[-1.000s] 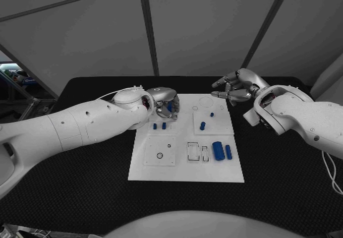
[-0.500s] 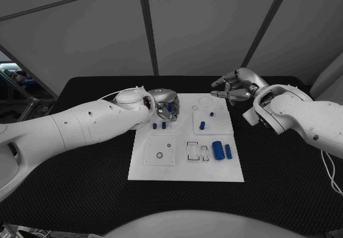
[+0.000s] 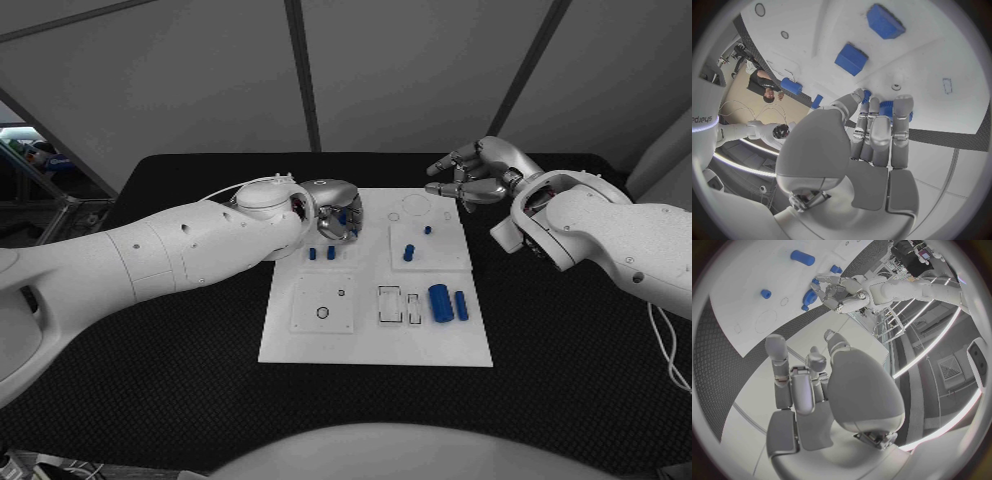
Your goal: Assemble the parts on the task board
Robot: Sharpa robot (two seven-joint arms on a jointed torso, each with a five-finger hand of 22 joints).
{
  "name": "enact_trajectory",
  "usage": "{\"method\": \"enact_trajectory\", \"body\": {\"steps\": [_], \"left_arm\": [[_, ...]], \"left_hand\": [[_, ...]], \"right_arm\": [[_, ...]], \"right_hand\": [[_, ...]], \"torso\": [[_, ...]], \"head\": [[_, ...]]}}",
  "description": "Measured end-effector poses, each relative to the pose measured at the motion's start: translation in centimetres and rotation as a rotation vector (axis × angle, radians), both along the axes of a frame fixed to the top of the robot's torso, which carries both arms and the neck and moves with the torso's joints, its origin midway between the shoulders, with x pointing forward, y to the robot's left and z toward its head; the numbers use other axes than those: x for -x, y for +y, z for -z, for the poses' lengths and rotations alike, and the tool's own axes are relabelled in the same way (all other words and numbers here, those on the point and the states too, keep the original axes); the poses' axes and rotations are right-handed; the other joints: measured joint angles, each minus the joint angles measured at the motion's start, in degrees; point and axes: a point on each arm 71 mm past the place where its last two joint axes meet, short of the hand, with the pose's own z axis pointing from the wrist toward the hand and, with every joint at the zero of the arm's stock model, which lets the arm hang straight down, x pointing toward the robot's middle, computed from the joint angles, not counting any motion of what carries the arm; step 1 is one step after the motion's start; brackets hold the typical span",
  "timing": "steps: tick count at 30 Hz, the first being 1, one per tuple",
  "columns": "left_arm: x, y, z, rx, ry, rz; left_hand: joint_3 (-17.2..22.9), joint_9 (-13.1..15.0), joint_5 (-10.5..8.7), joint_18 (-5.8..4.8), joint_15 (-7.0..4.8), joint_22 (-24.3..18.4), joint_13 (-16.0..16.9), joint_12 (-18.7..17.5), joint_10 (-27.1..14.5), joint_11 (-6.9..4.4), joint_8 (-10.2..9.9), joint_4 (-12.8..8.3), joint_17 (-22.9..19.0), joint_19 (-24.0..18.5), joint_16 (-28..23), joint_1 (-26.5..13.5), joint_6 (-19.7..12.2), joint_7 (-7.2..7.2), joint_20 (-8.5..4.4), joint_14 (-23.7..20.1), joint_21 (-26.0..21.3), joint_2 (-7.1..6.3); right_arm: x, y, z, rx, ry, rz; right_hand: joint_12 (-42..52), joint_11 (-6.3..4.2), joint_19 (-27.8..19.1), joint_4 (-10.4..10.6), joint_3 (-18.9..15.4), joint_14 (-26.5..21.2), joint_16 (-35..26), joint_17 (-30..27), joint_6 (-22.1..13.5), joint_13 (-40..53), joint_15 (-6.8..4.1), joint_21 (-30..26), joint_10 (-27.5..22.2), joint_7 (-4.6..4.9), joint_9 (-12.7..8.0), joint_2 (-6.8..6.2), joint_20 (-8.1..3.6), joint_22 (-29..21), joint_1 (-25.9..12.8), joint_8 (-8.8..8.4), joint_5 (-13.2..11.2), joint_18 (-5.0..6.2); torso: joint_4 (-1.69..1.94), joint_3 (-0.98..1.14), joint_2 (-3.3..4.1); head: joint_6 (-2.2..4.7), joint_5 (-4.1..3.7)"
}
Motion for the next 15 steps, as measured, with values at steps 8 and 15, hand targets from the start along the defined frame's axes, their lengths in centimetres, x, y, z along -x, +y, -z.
{"method": "enact_trajectory", "body": {"steps": [8, 15], "left_arm": [[-0.1, -0.03, 0.17, -0.001, 0.013, -0.003], [-0.11, -0.01, 0.21, 0.008, 0.021, -0.005]], "left_hand": [[2.4, -0.6, 0.0, -2.24, -0.06, 1.6, -1.1, -2.3, 1.8, 0.15, -1.1, -0.6, 0.4, 0.4, 0.6, 0.1, 1.0, 0.24, 0.01, 0.9, 1.4, 0.35], [3.2, -0.9, 0.0, -2.24, -0.06, 2.2, -1.5, -3.8, 2.3, 0.22, -1.7, -1.0, 0.2, 0.4, 0.9, 0.1, 1.5, 0.33, 0.01, 0.9, 1.8, 0.35]], "right_arm": [[0.01, 0.02, -0.01, 0.0, 0.0, -0.001], [0.03, 0.05, -0.01, -0.001, 0.0, -0.001]], "right_hand": [[0.0, 0.0, 0.0, 0.0, 0.0, 0.0, -0.2, 0.0, 0.0, 0.0, 0.0, 0.0, 0.0, 0.0, 0.0, 0.0, 0.0, -0.1, 0.0, 0.37, 0.0, 0.0], [0.0, 0.0, 0.0, 0.0, 0.0, 0.0, -0.2, 0.0, 0.0, 0.0, 0.0, 0.0, 0.0, 0.0, 0.0, 0.0, 0.0, -0.1, 0.0, 0.37, 0.0, 0.0]], "torso": [[-0.02, 0.01, 0.0], [-0.02, 0.01, -0.02]], "head": [[-0.12, -0.05], [-0.12, -0.09]]}}
